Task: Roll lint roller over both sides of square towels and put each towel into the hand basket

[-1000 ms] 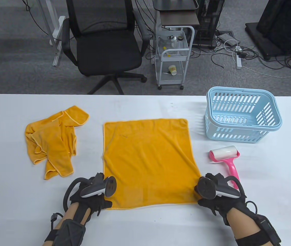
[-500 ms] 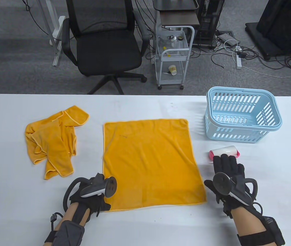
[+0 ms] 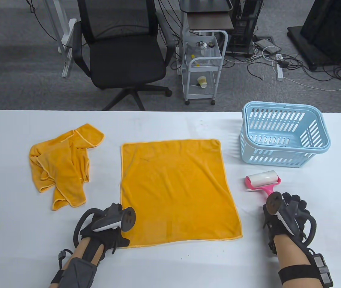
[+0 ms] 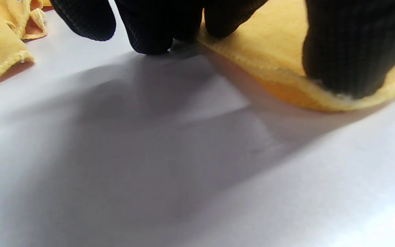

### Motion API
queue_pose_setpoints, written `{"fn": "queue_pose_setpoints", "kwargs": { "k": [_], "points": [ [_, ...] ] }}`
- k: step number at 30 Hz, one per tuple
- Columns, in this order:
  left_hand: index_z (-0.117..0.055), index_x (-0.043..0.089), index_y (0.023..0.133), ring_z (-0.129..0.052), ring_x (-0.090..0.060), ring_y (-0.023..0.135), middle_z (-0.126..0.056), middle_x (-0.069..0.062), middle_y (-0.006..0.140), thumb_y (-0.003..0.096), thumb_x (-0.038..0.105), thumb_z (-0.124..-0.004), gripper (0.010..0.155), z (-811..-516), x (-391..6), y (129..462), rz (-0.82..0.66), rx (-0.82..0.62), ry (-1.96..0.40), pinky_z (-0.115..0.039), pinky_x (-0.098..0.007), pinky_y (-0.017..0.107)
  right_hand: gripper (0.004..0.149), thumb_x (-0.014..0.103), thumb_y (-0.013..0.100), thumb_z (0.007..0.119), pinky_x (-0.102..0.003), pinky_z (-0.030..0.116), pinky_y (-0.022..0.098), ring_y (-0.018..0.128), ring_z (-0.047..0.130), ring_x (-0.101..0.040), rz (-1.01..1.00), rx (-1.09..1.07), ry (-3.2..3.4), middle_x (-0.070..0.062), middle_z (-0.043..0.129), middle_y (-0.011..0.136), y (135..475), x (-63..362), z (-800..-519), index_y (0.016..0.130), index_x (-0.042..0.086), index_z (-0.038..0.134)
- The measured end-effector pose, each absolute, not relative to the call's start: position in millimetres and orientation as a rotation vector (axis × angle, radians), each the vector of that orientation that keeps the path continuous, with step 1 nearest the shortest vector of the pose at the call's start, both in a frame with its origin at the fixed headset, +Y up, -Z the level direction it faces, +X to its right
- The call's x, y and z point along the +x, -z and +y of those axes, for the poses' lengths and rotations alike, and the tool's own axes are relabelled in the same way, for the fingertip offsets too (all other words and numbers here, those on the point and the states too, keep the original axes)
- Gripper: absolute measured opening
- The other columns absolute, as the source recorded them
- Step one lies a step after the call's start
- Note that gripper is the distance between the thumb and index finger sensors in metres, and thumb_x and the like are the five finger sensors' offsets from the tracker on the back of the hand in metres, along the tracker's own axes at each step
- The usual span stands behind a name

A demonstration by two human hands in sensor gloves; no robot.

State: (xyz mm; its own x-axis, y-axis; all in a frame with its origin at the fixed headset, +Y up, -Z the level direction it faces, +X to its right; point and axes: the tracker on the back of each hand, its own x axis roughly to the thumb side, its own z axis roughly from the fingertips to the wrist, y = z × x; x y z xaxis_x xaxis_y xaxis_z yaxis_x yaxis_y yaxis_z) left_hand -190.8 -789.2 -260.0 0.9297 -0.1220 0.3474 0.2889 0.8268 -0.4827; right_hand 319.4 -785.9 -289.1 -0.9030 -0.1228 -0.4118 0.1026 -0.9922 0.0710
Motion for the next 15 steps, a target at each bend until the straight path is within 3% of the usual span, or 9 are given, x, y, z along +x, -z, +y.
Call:
{"fn": "queue_pose_setpoints", "kwargs": {
  "k": [2, 9, 13, 14, 15],
  "points": [
    [-0.048, 0.023, 0.108, -0.059, -0.045, 0.108, -0.040, -0.013, 0.122, 0.0340, 0.063, -0.087, 0.093, -789.2, -191.0, 259.9, -0.313, -0.557, 0.222, -0.052, -0.070, 0.074, 0.067, 0.052, 0.052, 0.076, -0.067, 0.062, 0.060, 0.093, 0.064, -0.054, -0.067, 0.636, 2.949, -0.027, 0.066, 0.104, 290.5, 318.1, -787.2, 0.100, 0.006, 0.072],
    [-0.048, 0.023, 0.108, -0.059, -0.045, 0.108, -0.040, -0.013, 0.122, 0.0341, 0.063, -0.087, 0.093, -789.7, -191.5, 260.2, -0.318, -0.557, 0.220, -0.052, -0.070, 0.074, 0.061, 0.050, 0.049, 0.084, -0.064, 0.070, 0.057, 0.086, 0.078, -0.050, -0.046, 0.682, 3.017, -0.024, 0.080, 0.095, 292.6, 319.6, -784.1, 0.090, 0.005, 0.081],
    [-0.048, 0.023, 0.108, -0.059, -0.045, 0.108, -0.040, -0.013, 0.122, 0.0341, 0.063, -0.087, 0.093, -789.8, -191.4, 260.0, -0.319, -0.558, 0.218, -0.052, -0.070, 0.074, 0.057, 0.045, 0.048, 0.090, -0.060, 0.084, 0.046, 0.072, 0.095, -0.048, 0.001, 0.657, 3.195, -0.028, 0.087, 0.085, 292.3, 316.4, -759.8, 0.086, 0.003, 0.086],
    [-0.048, 0.023, 0.108, -0.059, -0.045, 0.108, -0.040, -0.013, 0.122, 0.0342, 0.063, -0.087, 0.093, -789.8, -191.5, 259.9, -0.318, -0.558, 0.218, -0.052, -0.070, 0.074, 0.057, 0.044, 0.048, 0.091, -0.056, 0.088, 0.042, 0.065, 0.103, -0.041, 0.008, 0.640, 3.231, -0.029, 0.085, 0.086, 292.7, 313.2, -754.4, 0.088, 0.003, 0.084],
    [-0.048, 0.023, 0.108, -0.059, -0.045, 0.108, -0.040, -0.013, 0.122, 0.0340, 0.064, -0.087, 0.093, -789.8, -191.5, 259.9, -0.318, -0.558, 0.218, -0.052, -0.070, 0.074, 0.057, 0.043, 0.047, 0.091, -0.055, 0.090, 0.041, 0.063, 0.104, -0.039, -0.026, 0.529, 3.309, -0.029, 0.084, 0.087, 295.8, 306.4, -748.9, 0.088, 0.004, 0.083]
  ]
}}
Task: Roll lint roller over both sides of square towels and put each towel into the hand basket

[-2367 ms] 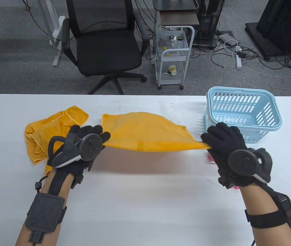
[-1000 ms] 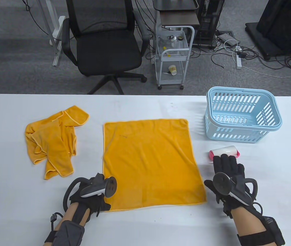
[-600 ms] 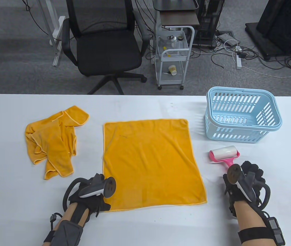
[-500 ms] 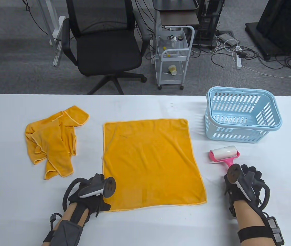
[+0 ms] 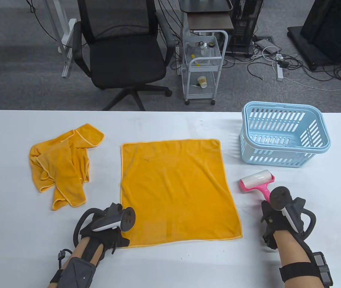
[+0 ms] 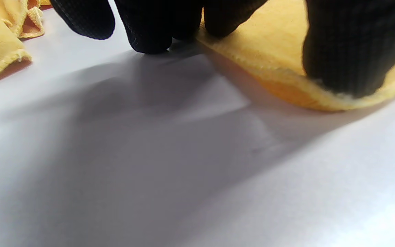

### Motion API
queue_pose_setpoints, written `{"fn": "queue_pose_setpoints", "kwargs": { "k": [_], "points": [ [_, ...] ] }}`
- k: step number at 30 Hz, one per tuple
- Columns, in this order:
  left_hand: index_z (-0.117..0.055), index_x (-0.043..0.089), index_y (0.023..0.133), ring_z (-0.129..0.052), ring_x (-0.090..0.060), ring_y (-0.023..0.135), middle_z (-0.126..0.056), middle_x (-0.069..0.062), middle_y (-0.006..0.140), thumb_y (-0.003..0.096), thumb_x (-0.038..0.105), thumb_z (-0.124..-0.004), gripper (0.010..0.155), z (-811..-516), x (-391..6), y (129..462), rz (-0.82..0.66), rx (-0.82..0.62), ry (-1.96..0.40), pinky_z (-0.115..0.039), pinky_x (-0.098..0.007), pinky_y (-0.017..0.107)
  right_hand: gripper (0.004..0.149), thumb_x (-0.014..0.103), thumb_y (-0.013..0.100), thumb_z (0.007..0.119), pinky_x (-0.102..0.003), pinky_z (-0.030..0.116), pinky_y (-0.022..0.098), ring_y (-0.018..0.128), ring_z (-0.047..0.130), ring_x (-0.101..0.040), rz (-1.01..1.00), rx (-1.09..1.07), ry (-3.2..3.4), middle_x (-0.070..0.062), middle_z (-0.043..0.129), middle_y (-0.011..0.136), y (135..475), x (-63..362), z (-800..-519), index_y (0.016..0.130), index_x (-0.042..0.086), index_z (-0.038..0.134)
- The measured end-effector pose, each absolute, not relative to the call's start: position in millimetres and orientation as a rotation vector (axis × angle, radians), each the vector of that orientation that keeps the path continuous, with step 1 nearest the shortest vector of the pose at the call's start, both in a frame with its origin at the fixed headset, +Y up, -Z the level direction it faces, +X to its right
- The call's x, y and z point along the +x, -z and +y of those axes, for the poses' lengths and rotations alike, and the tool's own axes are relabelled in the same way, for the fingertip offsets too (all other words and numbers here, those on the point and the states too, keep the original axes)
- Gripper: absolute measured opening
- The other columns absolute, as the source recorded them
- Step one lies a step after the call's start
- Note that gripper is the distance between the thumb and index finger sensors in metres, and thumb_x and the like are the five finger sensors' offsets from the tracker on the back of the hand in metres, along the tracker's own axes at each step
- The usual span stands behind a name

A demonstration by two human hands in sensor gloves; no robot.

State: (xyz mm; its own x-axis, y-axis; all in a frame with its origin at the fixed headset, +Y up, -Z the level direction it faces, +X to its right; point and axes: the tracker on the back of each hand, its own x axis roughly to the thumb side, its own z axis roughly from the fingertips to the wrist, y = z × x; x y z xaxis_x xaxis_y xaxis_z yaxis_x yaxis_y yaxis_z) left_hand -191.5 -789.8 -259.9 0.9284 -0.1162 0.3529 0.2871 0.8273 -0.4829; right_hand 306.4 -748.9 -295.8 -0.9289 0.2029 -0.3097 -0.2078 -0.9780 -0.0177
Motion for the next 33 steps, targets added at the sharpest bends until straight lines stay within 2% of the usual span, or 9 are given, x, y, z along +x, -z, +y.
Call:
{"fn": "queue_pose_setpoints", "kwargs": {
  "k": [5, 7, 9, 14, 19, 24, 27, 31, 33],
  "points": [
    [-0.048, 0.023, 0.108, -0.059, -0.045, 0.108, -0.040, -0.013, 0.122, 0.0340, 0.063, -0.087, 0.093, -789.9, -191.8, 259.9, -0.318, -0.559, 0.213, -0.052, -0.070, 0.074, 0.058, 0.038, 0.049, 0.090, -0.054, 0.090, 0.041, 0.065, 0.102, -0.039, 0.279, 0.009, -2.715, -0.023, 0.082, 0.092, 306.6, 248.6, -740.9, 0.098, 0.013, 0.070],
    [-0.048, 0.023, 0.108, -0.059, -0.045, 0.108, -0.040, -0.013, 0.122, 0.0340, 0.063, -0.087, 0.093, -789.9, -192.0, 260.1, -0.319, -0.559, 0.212, -0.052, -0.070, 0.074, 0.060, 0.036, 0.049, 0.090, -0.053, 0.091, 0.041, 0.067, 0.100, -0.039, 0.345, 0.273, -2.716, -0.016, 0.082, 0.091, 308.4, 201.9, -738.3, 0.100, 0.018, 0.065],
    [-0.048, 0.023, 0.108, -0.059, -0.045, 0.108, -0.040, -0.013, 0.122, 0.0341, 0.063, -0.087, 0.093, -789.9, -192.1, 260.2, -0.320, -0.559, 0.212, -0.052, -0.070, 0.074, 0.060, 0.035, 0.048, 0.091, -0.052, 0.090, 0.042, 0.067, 0.100, -0.038, 0.372, 0.442, -2.722, -0.013, 0.085, 0.088, 308.1, 161.8, -737.6, 0.099, 0.018, 0.065],
    [-0.049, 0.023, 0.108, -0.059, -0.045, 0.108, -0.040, -0.013, 0.122, 0.0341, 0.063, -0.087, 0.093, -789.9, -192.5, 260.5, -0.323, -0.560, 0.209, -0.052, -0.070, 0.074, 0.060, 0.036, 0.046, 0.092, -0.052, 0.089, 0.044, 0.069, 0.099, -0.037, 0.452, 0.712, -2.847, -0.011, 0.084, 0.088, 307.4, 78.3, -744.7, 0.096, 0.019, 0.064],
    [-0.049, 0.022, 0.108, -0.059, -0.045, 0.108, -0.040, -0.013, 0.122, 0.0340, 0.063, -0.088, 0.093, -790.1, -192.8, 260.5, -0.324, -0.559, 0.207, -0.052, -0.070, 0.074, 0.059, 0.035, 0.046, 0.092, -0.053, 0.088, 0.045, 0.069, 0.099, -0.036, 0.465, 0.863, -2.980, -0.011, 0.084, 0.088, 301.3, 36.5, -755.6, 0.096, 0.021, 0.065],
    [-0.048, 0.022, 0.108, -0.059, -0.045, 0.108, -0.040, -0.013, 0.122, 0.0341, 0.063, -0.087, 0.093, -790.1, -192.7, 260.4, -0.323, -0.558, 0.209, -0.052, -0.070, 0.074, 0.057, 0.029, 0.047, 0.091, -0.057, 0.086, 0.047, 0.066, 0.099, -0.036, 0.486, 0.826, -3.134, -0.009, 0.087, 0.086, 303.5, 63.7, -746.2, 0.098, 0.027, 0.067],
    [-0.048, 0.022, 0.108, -0.059, -0.045, 0.108, -0.040, -0.013, 0.122, 0.0340, 0.063, -0.087, 0.093, -790.0, -192.6, 260.4, -0.323, -0.558, 0.211, -0.052, -0.070, 0.074, 0.052, 0.023, 0.049, 0.089, -0.061, 0.079, 0.054, 0.073, 0.093, -0.038, 0.684, 0.634, -3.374, -0.009, 0.083, 0.088, 310.8, 108.6, -734.7, 0.097, 0.028, 0.068],
    [-0.049, 0.022, 0.108, -0.059, -0.045, 0.108, -0.040, -0.014, 0.122, 0.0340, 0.063, -0.087, 0.093, -789.9, -192.5, 260.4, -0.322, -0.559, 0.213, -0.052, -0.070, 0.074, 0.045, 0.018, 0.048, 0.090, -0.063, 0.076, 0.056, 0.075, 0.090, -0.039, 0.791, 0.304, -3.616, -0.009, 0.084, 0.087, 317.3, 171.0, -723.0, 0.090, 0.026, 0.076],
    [-0.049, 0.023, 0.108, -0.059, -0.045, 0.108, -0.040, -0.013, 0.122, 0.0340, 0.063, -0.087, 0.093, -789.8, -192.4, 260.5, -0.322, -0.558, 0.215, -0.052, -0.070, 0.074, 0.043, 0.018, 0.048, 0.090, -0.063, 0.075, 0.057, 0.076, 0.089, -0.039, 0.820, 0.225, -3.668, -0.009, 0.084, 0.087, 318.3, 184.3, -721.1, 0.088, 0.025, 0.077]
  ]
}}
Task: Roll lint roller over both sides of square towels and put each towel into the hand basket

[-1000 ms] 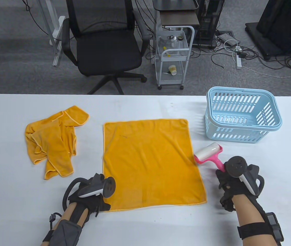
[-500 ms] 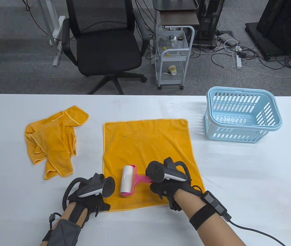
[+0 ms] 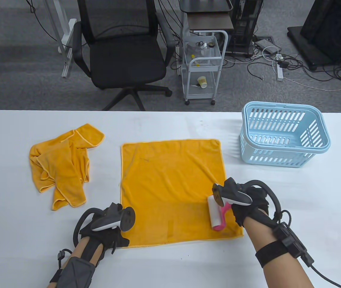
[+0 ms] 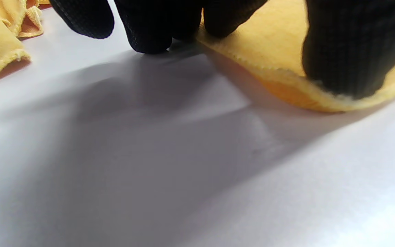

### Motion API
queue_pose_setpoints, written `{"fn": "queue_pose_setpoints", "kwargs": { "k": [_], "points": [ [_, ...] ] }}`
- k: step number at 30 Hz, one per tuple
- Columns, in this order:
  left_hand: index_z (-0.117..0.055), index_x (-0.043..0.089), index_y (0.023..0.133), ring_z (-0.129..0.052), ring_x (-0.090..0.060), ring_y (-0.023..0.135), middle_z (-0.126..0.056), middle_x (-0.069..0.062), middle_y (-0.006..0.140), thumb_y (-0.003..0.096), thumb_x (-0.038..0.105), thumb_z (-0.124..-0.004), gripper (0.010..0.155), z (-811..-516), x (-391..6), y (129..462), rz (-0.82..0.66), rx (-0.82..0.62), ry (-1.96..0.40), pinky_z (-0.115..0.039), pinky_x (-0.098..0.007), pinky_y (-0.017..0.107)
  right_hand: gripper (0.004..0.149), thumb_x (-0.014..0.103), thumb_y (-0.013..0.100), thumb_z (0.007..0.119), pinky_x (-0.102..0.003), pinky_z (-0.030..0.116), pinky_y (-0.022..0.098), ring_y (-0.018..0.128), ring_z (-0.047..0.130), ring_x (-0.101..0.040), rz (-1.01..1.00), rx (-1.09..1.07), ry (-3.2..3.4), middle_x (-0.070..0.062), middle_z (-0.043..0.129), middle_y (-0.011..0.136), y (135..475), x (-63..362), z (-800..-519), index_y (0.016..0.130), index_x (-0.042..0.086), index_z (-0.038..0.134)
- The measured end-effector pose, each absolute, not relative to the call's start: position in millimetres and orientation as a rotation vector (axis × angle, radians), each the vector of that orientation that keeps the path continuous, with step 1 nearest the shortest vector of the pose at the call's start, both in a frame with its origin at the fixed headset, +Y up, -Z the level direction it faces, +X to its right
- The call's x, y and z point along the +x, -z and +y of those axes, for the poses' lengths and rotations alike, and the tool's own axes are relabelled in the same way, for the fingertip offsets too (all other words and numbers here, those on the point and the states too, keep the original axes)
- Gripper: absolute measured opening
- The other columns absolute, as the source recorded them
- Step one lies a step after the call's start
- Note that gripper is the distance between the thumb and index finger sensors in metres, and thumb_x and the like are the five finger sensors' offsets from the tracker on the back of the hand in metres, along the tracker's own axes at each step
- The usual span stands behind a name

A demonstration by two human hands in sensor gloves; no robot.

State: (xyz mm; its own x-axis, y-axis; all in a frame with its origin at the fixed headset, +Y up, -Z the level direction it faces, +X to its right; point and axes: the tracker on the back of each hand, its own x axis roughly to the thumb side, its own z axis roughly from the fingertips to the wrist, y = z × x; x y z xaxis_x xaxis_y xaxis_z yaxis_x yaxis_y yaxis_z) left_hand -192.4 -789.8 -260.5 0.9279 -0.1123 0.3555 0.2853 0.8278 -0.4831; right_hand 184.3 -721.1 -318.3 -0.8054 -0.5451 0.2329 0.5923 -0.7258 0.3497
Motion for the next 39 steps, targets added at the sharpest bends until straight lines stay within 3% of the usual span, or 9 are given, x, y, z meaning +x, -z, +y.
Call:
{"fn": "queue_pose_setpoints", "kwargs": {
  "k": [3, 7, 15, 19, 25, 30, 33, 39],
  "points": [
    [-0.049, 0.022, 0.108, -0.059, -0.045, 0.108, -0.040, -0.013, 0.122, 0.0340, 0.063, -0.087, 0.093, -789.9, -192.6, 260.4, -0.322, -0.559, 0.212, -0.052, -0.070, 0.074, 0.042, 0.018, 0.048, 0.091, -0.063, 0.075, 0.057, 0.079, 0.087, -0.039, -0.539, -0.171, 2.524, -0.008, 0.083, 0.088, 321.0, 179.8, -713.5, 0.087, 0.025, 0.078],
    [-0.049, 0.022, 0.108, -0.059, -0.045, 0.108, -0.040, -0.013, 0.122, 0.0341, 0.063, -0.088, 0.093, -789.9, -192.8, 260.5, -0.323, -0.559, 0.208, -0.052, -0.070, 0.074, 0.043, 0.020, 0.048, 0.090, -0.061, 0.077, 0.056, 0.079, 0.088, -0.040, -0.481, -0.358, 2.783, -0.010, 0.082, 0.091, 328.5, 130.9, -707.6, 0.088, 0.024, 0.076],
    [-0.048, 0.022, 0.109, -0.057, -0.046, 0.109, -0.038, -0.014, 0.122, 0.0341, 0.063, -0.088, 0.094, -790.1, -193.2, 260.5, -0.327, -0.570, 0.203, -0.051, -0.071, 0.074, 0.049, 0.023, 0.049, 0.088, -0.060, 0.077, 0.056, 0.081, 0.088, -0.040, -0.442, -0.581, 2.923, -0.013, 0.072, 0.100, 347.1, 20.8, -747.8, 0.094, 0.022, 0.068],
    [-0.048, 0.022, 0.108, -0.057, -0.046, 0.109, -0.038, -0.014, 0.122, 0.0340, 0.063, -0.088, 0.094, -790.2, -193.2, 260.5, -0.326, -0.569, 0.205, -0.051, -0.071, 0.074, 0.048, 0.022, 0.049, 0.087, -0.060, 0.077, 0.057, 0.079, 0.089, -0.038, -0.412, -0.510, 2.867, -0.011, 0.077, 0.097, 352.6, 29.3, -756.8, 0.093, 0.025, 0.070],
    [-0.048, 0.022, 0.108, -0.058, -0.045, 0.109, -0.038, -0.013, 0.122, 0.0340, 0.063, -0.088, 0.094, -790.0, -193.1, 260.9, -0.323, -0.571, 0.208, -0.051, -0.071, 0.074, 0.039, 0.014, 0.047, 0.088, -0.063, 0.073, 0.058, 0.080, 0.086, -0.039, -0.369, -0.133, 2.617, -0.008, 0.082, 0.092, 371.6, 110.6, -734.1, 0.084, 0.026, 0.080],
    [-0.048, 0.022, 0.109, -0.058, -0.046, 0.109, -0.039, -0.014, 0.122, 0.0340, 0.063, -0.088, 0.094, -789.8, -192.4, 261.0, -0.323, -0.571, 0.214, -0.051, -0.071, 0.074, 0.038, 0.012, 0.047, 0.089, -0.063, 0.071, 0.060, 0.083, 0.083, -0.039, -0.366, 0.061, 2.486, -0.007, 0.082, 0.092, 376.6, 152.4, -723.2, 0.082, 0.026, 0.083],
    [-0.048, 0.022, 0.108, -0.058, -0.046, 0.109, -0.039, -0.014, 0.122, 0.0339, 0.063, -0.088, 0.094, -789.8, -192.8, 261.1, -0.324, -0.571, 0.209, -0.051, -0.071, 0.074, 0.039, 0.012, 0.047, 0.089, -0.063, 0.070, 0.061, 0.085, 0.079, -0.039, -0.339, 0.047, 2.600, -0.008, 0.079, 0.095, 378.5, 142.2, -715.2, 0.083, 0.027, 0.082],
    [-0.048, 0.022, 0.108, -0.058, -0.046, 0.109, -0.039, -0.014, 0.122, 0.0339, 0.063, -0.088, 0.094, -789.9, -193.2, 261.3, -0.326, -0.569, 0.203, -0.051, -0.071, 0.074, 0.045, 0.016, 0.049, 0.087, -0.061, 0.073, 0.059, 0.085, 0.082, -0.041, -0.327, -0.184, 3.026, -0.011, 0.073, 0.100, 383.1, 67.7, -722.7, 0.091, 0.025, 0.073]
  ]
}}
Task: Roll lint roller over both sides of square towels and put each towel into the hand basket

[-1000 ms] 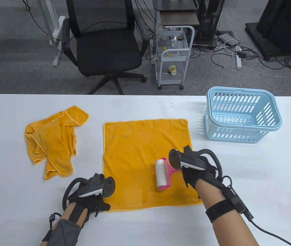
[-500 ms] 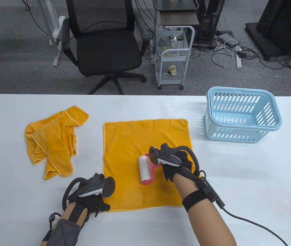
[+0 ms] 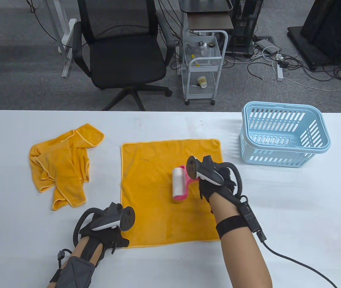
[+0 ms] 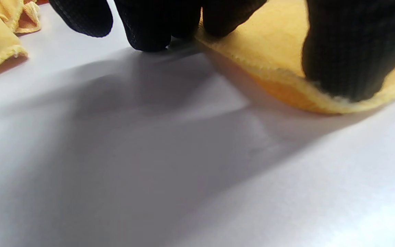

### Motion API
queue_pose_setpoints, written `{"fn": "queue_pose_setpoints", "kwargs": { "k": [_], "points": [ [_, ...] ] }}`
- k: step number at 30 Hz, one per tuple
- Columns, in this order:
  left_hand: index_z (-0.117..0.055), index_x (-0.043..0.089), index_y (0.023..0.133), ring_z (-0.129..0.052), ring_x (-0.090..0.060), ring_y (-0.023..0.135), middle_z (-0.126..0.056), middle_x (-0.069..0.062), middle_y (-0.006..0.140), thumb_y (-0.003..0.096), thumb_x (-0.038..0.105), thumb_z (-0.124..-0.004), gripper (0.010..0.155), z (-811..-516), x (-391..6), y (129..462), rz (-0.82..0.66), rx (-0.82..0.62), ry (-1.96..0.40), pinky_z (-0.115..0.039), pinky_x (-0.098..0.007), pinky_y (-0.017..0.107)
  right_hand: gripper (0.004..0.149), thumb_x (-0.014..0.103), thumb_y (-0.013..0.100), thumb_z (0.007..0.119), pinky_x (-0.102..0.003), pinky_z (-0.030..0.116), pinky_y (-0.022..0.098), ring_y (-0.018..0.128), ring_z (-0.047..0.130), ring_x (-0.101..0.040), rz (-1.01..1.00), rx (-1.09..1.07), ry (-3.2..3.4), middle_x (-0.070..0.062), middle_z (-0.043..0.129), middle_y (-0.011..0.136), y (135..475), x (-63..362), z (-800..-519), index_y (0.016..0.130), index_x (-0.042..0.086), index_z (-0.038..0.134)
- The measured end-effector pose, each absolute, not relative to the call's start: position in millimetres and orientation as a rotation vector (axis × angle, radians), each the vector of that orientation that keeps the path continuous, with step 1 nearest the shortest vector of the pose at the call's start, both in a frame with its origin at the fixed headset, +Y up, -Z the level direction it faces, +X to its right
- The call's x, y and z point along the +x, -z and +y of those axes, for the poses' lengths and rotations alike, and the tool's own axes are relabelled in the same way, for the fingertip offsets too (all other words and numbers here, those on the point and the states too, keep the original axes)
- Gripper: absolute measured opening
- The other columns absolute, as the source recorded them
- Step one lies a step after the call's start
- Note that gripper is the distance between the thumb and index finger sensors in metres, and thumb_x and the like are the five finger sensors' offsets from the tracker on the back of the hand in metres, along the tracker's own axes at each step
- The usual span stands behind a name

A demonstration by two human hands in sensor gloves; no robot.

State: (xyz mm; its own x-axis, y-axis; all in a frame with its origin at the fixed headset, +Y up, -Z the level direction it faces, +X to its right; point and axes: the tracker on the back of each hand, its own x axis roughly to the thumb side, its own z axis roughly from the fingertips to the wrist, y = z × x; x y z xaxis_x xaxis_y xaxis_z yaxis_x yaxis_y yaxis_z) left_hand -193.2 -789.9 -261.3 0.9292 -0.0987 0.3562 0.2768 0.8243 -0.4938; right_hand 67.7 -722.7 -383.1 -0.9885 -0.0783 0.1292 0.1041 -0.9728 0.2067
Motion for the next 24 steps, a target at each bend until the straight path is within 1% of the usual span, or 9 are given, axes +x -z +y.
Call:
{"fn": "queue_pose_setpoints", "kwargs": {
  "k": [3, 6, 9, 12, 17, 20, 22, 24],
  "points": [
    [-0.048, 0.022, 0.108, -0.058, -0.046, 0.109, -0.039, -0.014, 0.122, 0.0340, 0.063, -0.088, 0.094, -789.9, -193.3, 261.3, -0.327, -0.569, 0.202, -0.051, -0.071, 0.074, 0.047, 0.020, 0.051, 0.086, -0.059, 0.075, 0.058, 0.084, 0.083, -0.040, -0.322, -0.266, 3.048, -0.011, 0.071, 0.101, 385.2, 33.4, -736.7, 0.094, 0.025, 0.068],
    [-0.048, 0.022, 0.108, -0.058, -0.046, 0.109, -0.039, -0.014, 0.122, 0.0341, 0.063, -0.088, 0.094, -789.9, -193.3, 261.3, -0.327, -0.569, 0.202, -0.051, -0.071, 0.074, 0.049, 0.023, 0.051, 0.086, -0.058, 0.076, 0.058, 0.083, 0.085, -0.039, -0.307, -0.260, 3.019, -0.011, 0.072, 0.100, 389.2, 23.7, -745.3, 0.096, 0.025, 0.066],
    [-0.049, 0.022, 0.108, -0.058, -0.046, 0.109, -0.039, -0.014, 0.122, 0.0338, 0.063, -0.088, 0.094, -789.8, -193.5, 261.4, -0.329, -0.570, 0.203, -0.051, -0.071, 0.074, 0.048, 0.023, 0.051, 0.087, -0.059, 0.075, 0.059, 0.083, 0.084, -0.038, -0.281, -0.175, 2.964, -0.010, 0.074, 0.098, 395.9, 37.8, -748.6, 0.096, 0.026, 0.068],
    [-0.049, 0.022, 0.108, -0.058, -0.046, 0.108, -0.039, -0.014, 0.122, 0.0341, 0.063, -0.088, 0.094, -789.8, -193.6, 261.3, -0.328, -0.568, 0.204, -0.051, -0.071, 0.074, 0.046, 0.021, 0.050, 0.087, -0.060, 0.074, 0.059, 0.082, 0.084, -0.037, -0.174, -0.059, 2.832, -0.007, 0.078, 0.093, 400.9, 73.0, -743.5, 0.093, 0.028, 0.071],
    [-0.049, 0.022, 0.108, -0.058, -0.046, 0.109, -0.039, -0.014, 0.122, 0.0341, 0.063, -0.088, 0.094, -789.6, -193.5, 261.4, -0.327, -0.567, 0.204, -0.051, -0.071, 0.074, 0.044, 0.014, 0.049, 0.086, -0.061, 0.072, 0.059, 0.081, 0.083, -0.037, -0.154, 0.126, 2.586, -0.007, 0.080, 0.088, 402.6, 127.9, -731.9, 0.089, 0.029, 0.074],
    [-0.049, 0.022, 0.108, -0.058, -0.046, 0.109, -0.039, -0.014, 0.122, 0.0341, 0.063, -0.088, 0.094, -789.7, -193.5, 261.3, -0.327, -0.567, 0.205, -0.051, -0.071, 0.074, 0.044, 0.013, 0.049, 0.086, -0.062, 0.071, 0.060, 0.082, 0.081, -0.038, -0.145, 0.164, 2.486, -0.007, 0.079, 0.089, 402.1, 136.7, -725.3, 0.089, 0.029, 0.075],
    [-0.049, 0.022, 0.108, -0.058, -0.046, 0.109, -0.039, -0.014, 0.122, 0.0342, 0.063, -0.088, 0.094, -789.7, -193.5, 261.3, -0.327, -0.567, 0.205, -0.051, -0.071, 0.074, 0.044, 0.013, 0.049, 0.086, -0.061, 0.070, 0.061, 0.082, 0.080, -0.037, -0.122, 0.159, 2.482, -0.006, 0.079, 0.088, 402.9, 130.7, -722.2, 0.088, 0.028, 0.076],
    [-0.049, 0.022, 0.108, -0.058, -0.046, 0.109, -0.039, -0.014, 0.122, 0.0341, 0.063, -0.088, 0.094, -789.6, -193.6, 261.3, -0.327, -0.567, 0.205, -0.051, -0.071, 0.074, 0.044, 0.013, 0.048, 0.087, -0.061, 0.070, 0.060, 0.081, 0.080, -0.036, -0.122, 0.143, 2.617, -0.006, 0.079, 0.088, 405.0, 118.8, -720.0, 0.089, 0.027, 0.076]
  ]
}}
